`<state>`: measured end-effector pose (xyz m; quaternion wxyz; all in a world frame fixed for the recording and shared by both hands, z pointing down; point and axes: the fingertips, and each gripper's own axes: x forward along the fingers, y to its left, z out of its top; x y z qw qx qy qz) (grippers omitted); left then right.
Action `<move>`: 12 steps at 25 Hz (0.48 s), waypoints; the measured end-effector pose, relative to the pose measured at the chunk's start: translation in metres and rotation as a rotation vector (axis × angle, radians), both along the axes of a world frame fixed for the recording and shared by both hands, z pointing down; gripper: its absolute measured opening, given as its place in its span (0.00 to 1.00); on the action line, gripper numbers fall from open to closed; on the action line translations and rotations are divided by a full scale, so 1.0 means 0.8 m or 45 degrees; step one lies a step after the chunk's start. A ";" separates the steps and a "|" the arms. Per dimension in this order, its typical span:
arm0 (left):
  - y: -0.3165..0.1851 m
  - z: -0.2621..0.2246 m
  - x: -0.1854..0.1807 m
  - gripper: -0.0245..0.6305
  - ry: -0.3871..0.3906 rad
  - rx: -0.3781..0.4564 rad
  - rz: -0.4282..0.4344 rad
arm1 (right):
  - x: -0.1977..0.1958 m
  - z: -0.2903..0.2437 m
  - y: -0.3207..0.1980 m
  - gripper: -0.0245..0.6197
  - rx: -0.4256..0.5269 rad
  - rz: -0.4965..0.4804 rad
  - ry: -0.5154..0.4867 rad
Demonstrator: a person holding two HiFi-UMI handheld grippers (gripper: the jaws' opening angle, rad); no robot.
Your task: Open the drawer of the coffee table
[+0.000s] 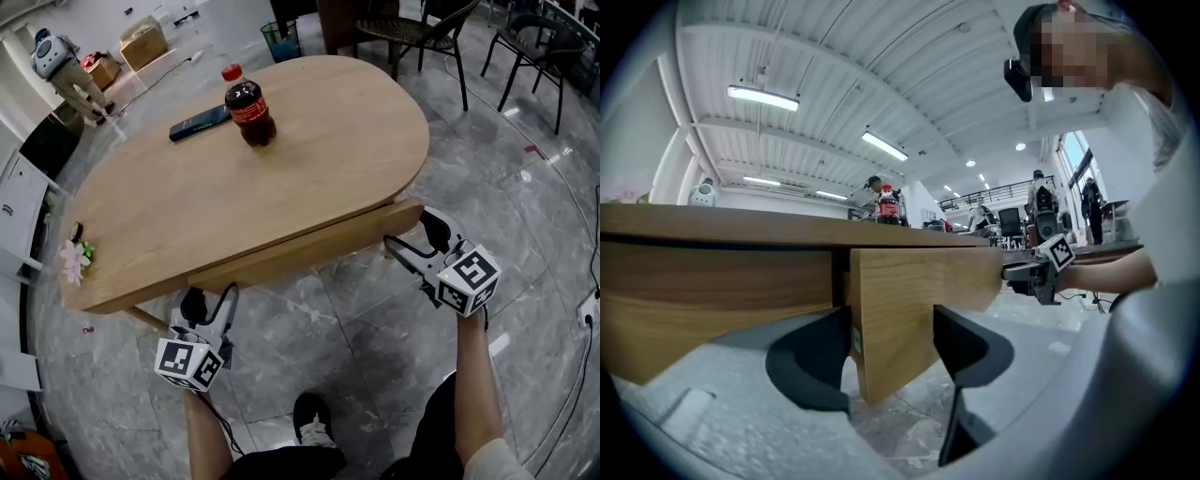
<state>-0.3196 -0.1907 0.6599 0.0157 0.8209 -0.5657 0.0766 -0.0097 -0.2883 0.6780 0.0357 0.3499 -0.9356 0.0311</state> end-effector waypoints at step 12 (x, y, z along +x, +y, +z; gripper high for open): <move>-0.003 0.002 -0.001 0.45 -0.034 -0.005 -0.059 | -0.004 -0.005 -0.007 0.56 0.055 0.043 0.010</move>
